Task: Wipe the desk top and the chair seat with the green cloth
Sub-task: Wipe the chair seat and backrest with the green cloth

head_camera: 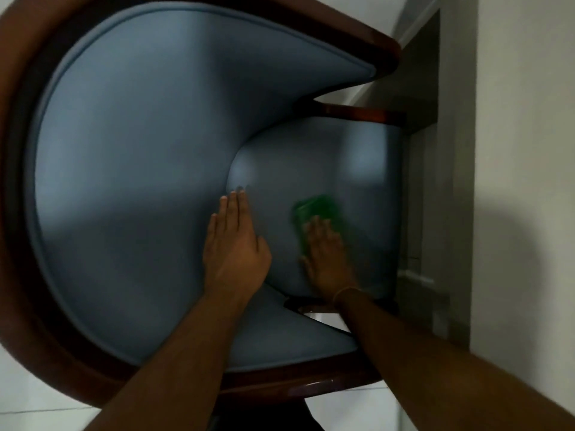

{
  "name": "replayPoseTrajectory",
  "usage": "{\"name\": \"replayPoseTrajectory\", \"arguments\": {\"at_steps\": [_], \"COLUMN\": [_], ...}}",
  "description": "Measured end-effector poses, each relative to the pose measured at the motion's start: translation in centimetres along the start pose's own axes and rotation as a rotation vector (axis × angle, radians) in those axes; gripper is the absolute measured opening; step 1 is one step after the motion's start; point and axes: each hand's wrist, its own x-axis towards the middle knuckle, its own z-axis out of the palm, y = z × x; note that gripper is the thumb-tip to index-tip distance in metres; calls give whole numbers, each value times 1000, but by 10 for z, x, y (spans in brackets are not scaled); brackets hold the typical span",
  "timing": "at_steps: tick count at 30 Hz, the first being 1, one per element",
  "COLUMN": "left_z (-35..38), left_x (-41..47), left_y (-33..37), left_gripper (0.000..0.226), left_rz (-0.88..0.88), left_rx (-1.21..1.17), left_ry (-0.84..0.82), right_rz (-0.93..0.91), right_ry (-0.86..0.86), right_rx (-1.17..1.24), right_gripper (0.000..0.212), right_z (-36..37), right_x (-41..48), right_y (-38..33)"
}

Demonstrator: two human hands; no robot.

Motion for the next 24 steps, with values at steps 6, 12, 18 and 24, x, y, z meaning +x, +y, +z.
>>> {"name": "replayPoseTrajectory", "arguments": {"at_steps": [6, 12, 18, 24], "left_z": [1, 7, 10, 14], "left_x": [8, 11, 12, 7], "left_y": [1, 6, 3, 4], "left_gripper": [84, 81, 81, 79], "left_rz": [-35, -25, -34, -47], "left_rx": [-37, -42, -52, -71], "left_ry": [17, 25, 22, 3], "right_rz": [-722, -829, -19, 655], "right_ry": [-10, 87, 234, 371], "right_rx": [-238, -139, 14, 208], "right_gripper": [63, 61, 71, 74], "right_z": [-6, -17, -55, -48], "right_x": [37, 91, 148, 109], "right_y": [-55, -34, 19, 52]}}
